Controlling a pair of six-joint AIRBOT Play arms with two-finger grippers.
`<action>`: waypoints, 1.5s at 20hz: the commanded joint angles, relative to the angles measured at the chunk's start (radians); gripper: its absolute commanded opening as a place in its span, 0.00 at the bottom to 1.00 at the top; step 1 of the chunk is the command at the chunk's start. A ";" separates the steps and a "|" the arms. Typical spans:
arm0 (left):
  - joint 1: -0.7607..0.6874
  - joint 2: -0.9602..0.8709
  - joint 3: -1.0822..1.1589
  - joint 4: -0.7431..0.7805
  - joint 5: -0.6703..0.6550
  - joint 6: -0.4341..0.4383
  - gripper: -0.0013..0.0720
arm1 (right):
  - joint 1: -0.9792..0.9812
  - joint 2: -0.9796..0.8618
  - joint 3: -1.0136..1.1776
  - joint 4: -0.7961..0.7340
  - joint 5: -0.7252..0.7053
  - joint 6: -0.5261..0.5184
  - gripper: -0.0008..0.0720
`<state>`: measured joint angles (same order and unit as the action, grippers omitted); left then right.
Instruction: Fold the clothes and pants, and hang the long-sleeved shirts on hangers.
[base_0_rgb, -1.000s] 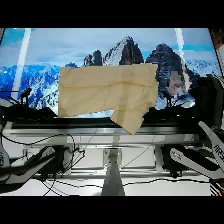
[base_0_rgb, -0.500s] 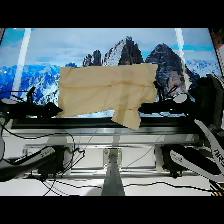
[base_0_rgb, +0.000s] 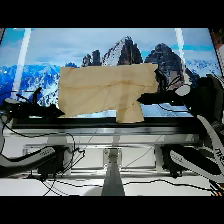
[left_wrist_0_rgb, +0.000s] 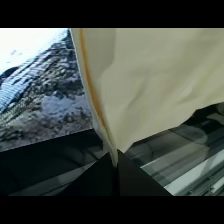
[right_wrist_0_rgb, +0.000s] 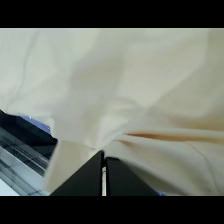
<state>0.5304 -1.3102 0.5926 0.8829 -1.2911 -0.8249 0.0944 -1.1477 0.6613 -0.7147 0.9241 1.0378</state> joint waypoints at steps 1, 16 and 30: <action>-0.001 -0.002 0.025 -0.140 -0.046 0.092 0.03 | 0.001 0.001 0.076 0.000 -0.034 0.000 0.03; -0.416 -0.196 0.470 -0.630 0.869 0.082 0.03 | -0.001 -0.356 0.462 -0.004 -0.597 0.282 0.03; -0.240 -0.261 0.529 0.111 0.502 -0.301 0.87 | -0.032 -0.467 0.522 -0.206 -0.496 0.282 0.71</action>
<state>0.2466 -1.5639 1.0882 0.6273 -0.6151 -0.9295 0.0696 -1.6119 1.1809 -0.8856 0.3996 1.3193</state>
